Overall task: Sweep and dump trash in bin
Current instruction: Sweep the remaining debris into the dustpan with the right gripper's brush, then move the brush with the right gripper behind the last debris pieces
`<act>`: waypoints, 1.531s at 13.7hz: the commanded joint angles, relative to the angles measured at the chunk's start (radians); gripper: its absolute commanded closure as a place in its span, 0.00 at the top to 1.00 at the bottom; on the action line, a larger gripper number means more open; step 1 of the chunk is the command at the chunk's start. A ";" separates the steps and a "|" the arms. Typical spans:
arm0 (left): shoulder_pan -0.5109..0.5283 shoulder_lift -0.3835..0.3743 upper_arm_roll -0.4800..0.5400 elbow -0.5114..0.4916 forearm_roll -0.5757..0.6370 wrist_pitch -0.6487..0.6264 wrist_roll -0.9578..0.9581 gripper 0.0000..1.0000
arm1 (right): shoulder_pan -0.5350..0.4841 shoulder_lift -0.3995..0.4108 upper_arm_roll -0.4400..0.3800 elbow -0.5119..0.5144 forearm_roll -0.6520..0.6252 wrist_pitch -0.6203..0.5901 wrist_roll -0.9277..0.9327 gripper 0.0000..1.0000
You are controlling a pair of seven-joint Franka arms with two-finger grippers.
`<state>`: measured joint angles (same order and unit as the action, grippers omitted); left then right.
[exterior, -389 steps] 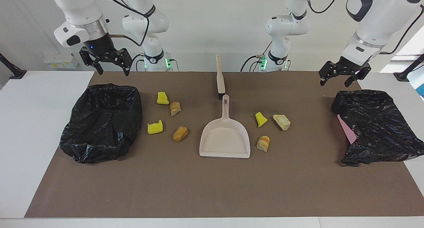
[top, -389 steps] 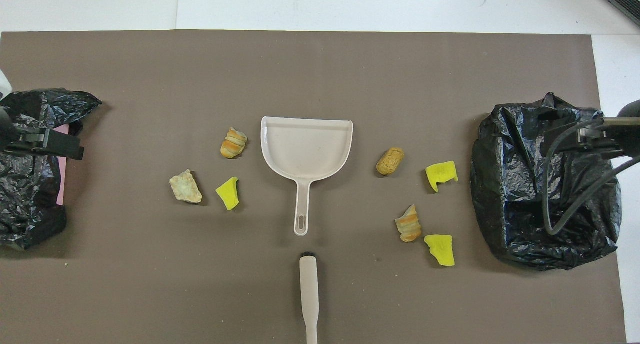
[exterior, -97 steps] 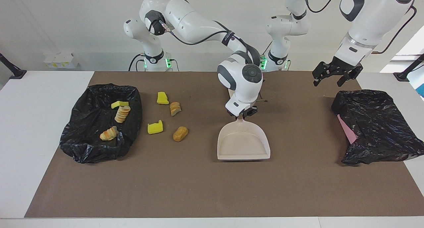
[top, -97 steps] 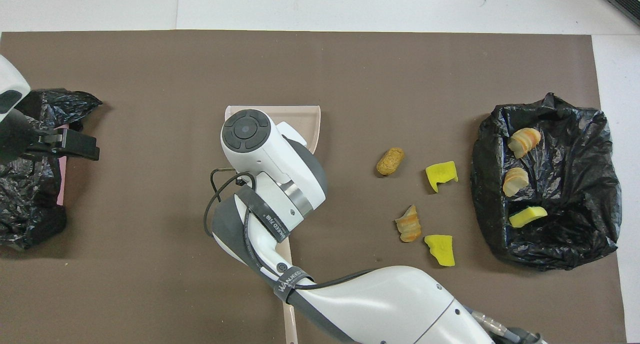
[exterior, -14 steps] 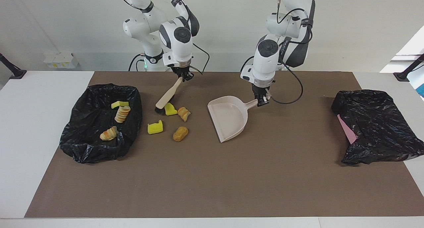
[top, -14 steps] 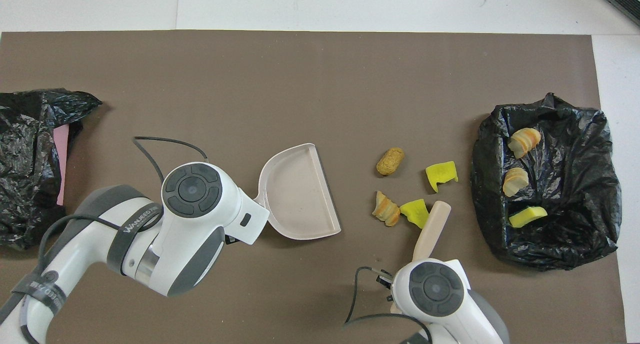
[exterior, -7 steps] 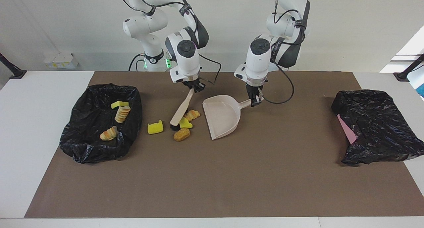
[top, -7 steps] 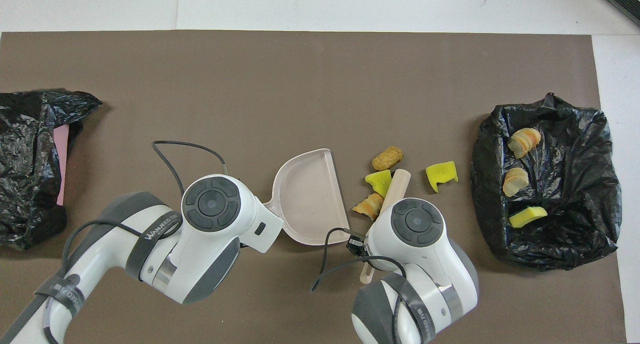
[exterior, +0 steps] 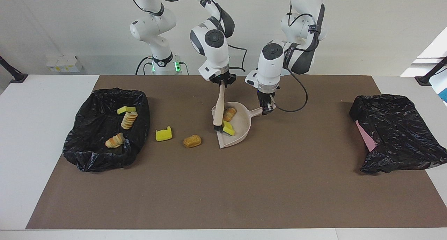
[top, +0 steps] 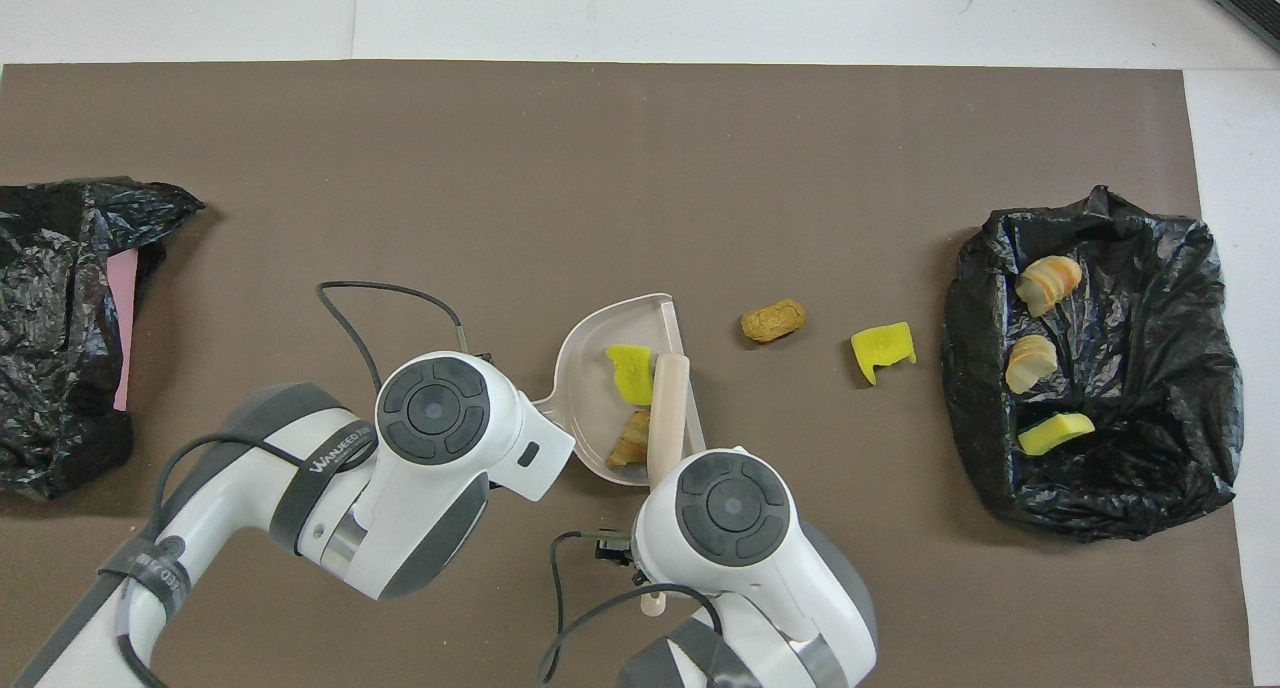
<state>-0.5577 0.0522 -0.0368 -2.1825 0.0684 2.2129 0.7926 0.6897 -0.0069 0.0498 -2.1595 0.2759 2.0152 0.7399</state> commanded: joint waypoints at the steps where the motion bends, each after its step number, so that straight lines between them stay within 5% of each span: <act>1: -0.002 -0.005 0.011 -0.019 0.021 0.041 0.003 0.00 | -0.036 0.027 -0.008 0.090 0.000 -0.105 -0.068 0.00; 9: 0.036 0.034 0.011 0.036 0.007 0.033 0.022 0.00 | -0.180 0.008 -0.013 0.173 -0.426 -0.417 -0.355 0.00; 16: 0.024 0.058 0.011 0.084 -0.019 0.010 -0.003 0.00 | -0.455 0.047 -0.013 0.125 -0.636 -0.282 -0.465 0.00; 21: 0.016 0.057 0.011 0.086 -0.016 -0.002 -0.021 0.00 | -0.493 0.081 -0.011 0.063 -0.638 -0.208 -0.467 0.00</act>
<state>-0.5327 0.1058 -0.0289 -2.1191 0.0601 2.2375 0.7871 0.2074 0.0856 0.0252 -2.0534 -0.3483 1.7669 0.2841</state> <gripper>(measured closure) 0.670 0.731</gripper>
